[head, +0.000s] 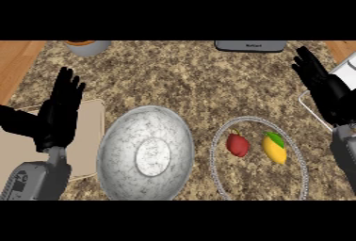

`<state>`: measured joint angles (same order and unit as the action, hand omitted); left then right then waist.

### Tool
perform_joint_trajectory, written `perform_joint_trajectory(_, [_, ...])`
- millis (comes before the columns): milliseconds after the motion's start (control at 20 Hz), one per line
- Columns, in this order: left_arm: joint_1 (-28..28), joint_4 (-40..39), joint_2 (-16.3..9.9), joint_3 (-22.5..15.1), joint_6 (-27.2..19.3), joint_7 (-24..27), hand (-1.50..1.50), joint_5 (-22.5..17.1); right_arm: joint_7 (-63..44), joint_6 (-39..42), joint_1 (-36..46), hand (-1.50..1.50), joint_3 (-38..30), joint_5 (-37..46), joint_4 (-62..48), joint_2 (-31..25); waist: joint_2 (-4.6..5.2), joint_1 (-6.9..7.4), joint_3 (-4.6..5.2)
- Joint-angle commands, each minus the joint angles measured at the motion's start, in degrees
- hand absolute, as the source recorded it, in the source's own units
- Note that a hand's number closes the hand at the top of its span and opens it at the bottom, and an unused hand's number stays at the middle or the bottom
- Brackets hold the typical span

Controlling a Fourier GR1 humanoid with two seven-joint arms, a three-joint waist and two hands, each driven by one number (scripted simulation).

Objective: Pick the lemon from the placemat and place it in the tiered shelf

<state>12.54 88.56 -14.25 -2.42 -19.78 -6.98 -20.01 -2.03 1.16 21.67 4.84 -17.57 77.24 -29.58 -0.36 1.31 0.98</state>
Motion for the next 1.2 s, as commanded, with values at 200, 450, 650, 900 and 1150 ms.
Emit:
perform_joint_trajectory(200, [-0.2,-2.7,-4.7,-8.5,6.1,4.5,0.0,10.8,6.7,14.7,0.1,-1.5,-6.3,-6.7,-9.0,-4.6,0.8,-1.43,-1.14])
perform_joint_trajectory(450, [-2.2,-2.8,-5.5,-9.4,7.7,4.5,0.0,10.4,8.0,-1.0,-4.8,1.5,-5.1,9.5,-11.0,-10.7,1.65,-3.42,-0.58])
perform_joint_trajectory(650, [-1.0,-3.3,-2.6,-13.5,6.9,4.3,0.0,13.5,24.3,-11.9,-7.7,-1.5,-12.5,6.2,-22.8,1.9,1.24,-1.15,-1.32])
perform_joint_trajectory(900, [-3.6,-6.0,-4.0,-12.0,9.8,9.3,0.0,13.6,40.4,0.9,-6.3,-1.5,-19.7,-2.1,-31.5,2.5,0.8,-0.68,-1.15])
perform_joint_trajectory(1150, [0.1,-6.3,-4.1,-10.2,11.2,4.9,0.0,12.4,33.3,12.3,-6.0,-1.5,-10.8,4.5,-29.1,-4.6,0.5,-0.92,-0.99])
